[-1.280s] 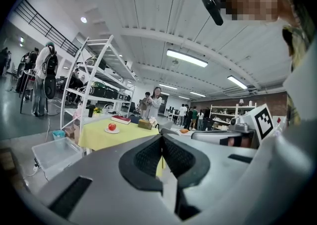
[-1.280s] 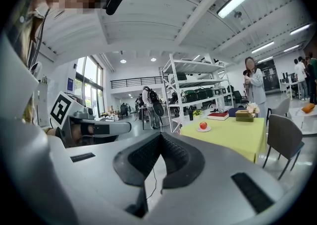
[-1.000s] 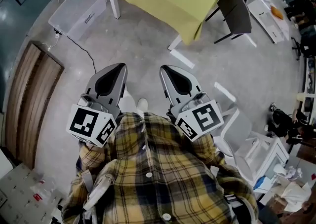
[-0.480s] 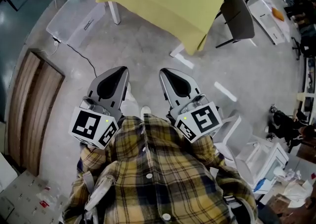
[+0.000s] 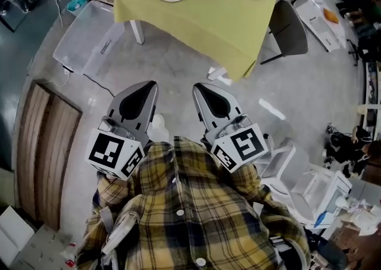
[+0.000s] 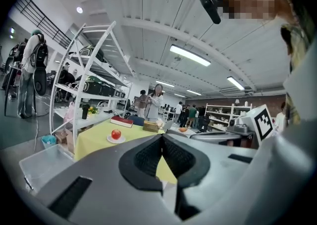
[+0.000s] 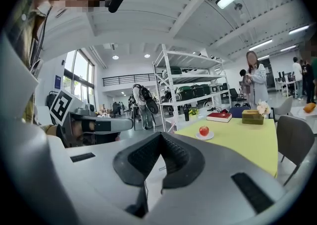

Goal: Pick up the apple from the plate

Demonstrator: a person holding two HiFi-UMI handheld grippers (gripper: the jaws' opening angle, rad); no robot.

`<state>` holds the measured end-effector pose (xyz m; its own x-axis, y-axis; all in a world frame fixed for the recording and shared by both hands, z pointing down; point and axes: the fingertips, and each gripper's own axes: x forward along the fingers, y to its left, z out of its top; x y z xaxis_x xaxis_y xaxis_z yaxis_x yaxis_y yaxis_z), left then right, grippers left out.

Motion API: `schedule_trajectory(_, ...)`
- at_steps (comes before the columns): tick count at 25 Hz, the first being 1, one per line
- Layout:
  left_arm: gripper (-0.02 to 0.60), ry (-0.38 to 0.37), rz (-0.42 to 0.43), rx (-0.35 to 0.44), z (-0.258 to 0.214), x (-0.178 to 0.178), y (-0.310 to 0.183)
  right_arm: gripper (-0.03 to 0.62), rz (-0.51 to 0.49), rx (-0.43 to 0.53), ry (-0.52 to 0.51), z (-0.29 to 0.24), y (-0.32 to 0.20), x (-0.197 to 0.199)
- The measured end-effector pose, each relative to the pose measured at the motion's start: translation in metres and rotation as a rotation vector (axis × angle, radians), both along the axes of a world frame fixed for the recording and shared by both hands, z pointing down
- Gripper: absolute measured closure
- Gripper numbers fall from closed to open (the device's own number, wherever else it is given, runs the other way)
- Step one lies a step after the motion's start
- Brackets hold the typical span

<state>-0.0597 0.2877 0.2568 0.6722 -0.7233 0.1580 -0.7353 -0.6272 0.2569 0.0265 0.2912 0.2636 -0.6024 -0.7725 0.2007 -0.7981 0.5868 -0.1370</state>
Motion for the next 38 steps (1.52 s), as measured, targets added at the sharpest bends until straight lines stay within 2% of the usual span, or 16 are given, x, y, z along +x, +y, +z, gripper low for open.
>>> schedule_trajectory(9,0.574,-0.006,0.047,-0.015,0.006,-0.037,-0.045,0.597,0.063,-0.012,0.004,0.001,-0.045,-0.032)
schedule_trajectory(18,0.574,0.01,0.051,-0.062,0.023,-0.042,-0.09,0.597,0.061,-0.06,0.023,0.018,-0.085,-0.04)
schedule_trajectory(27,0.574,0.017,0.004,-0.072,0.027,-0.031,-0.16,0.597,0.006,-0.06,0.017,0.019,-0.164,-0.031)
schedule_trajectory(38,0.574,0.023,-0.07,-0.014,0.005,0.002,-0.257,0.597,-0.106,-0.023,0.015,0.002,-0.261,-0.009)
